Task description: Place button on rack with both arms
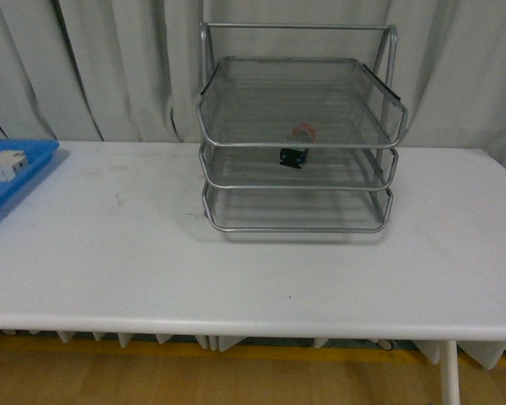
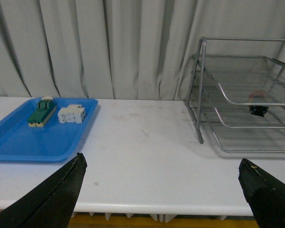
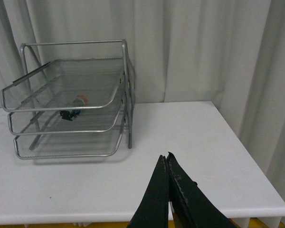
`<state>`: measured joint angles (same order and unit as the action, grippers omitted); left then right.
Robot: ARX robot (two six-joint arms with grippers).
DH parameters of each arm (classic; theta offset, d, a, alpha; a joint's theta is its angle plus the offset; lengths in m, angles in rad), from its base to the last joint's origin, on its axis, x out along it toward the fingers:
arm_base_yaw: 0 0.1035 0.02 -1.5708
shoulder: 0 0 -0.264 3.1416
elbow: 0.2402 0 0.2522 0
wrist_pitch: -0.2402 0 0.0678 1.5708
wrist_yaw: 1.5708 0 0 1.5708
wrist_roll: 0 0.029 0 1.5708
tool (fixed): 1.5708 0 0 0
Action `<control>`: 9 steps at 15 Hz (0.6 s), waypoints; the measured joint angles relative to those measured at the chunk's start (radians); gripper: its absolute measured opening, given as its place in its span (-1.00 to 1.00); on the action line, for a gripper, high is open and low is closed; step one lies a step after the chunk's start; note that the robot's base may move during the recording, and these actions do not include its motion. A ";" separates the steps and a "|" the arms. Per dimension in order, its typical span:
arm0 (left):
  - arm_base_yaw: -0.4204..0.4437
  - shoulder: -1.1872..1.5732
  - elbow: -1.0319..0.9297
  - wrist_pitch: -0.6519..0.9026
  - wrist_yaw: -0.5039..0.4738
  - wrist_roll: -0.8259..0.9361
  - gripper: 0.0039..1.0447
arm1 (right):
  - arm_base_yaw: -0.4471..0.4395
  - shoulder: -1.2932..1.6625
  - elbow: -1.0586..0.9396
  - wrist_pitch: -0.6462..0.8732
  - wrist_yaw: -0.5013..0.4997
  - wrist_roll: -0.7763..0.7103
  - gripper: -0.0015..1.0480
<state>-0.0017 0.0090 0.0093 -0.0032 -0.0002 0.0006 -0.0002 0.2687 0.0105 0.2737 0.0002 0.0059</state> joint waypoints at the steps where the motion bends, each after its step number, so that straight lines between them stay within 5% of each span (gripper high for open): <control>1: 0.000 0.000 0.000 0.000 0.000 0.000 0.88 | 0.000 -0.021 0.000 -0.025 0.000 0.000 -0.97; 9: 0.000 0.000 0.000 0.000 0.000 0.000 0.88 | 0.000 -0.264 0.001 -0.285 0.000 0.000 -0.97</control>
<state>-0.0017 0.0090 0.0093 -0.0029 -0.0006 0.0002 -0.0002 0.0048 0.0113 -0.0109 0.0006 0.0055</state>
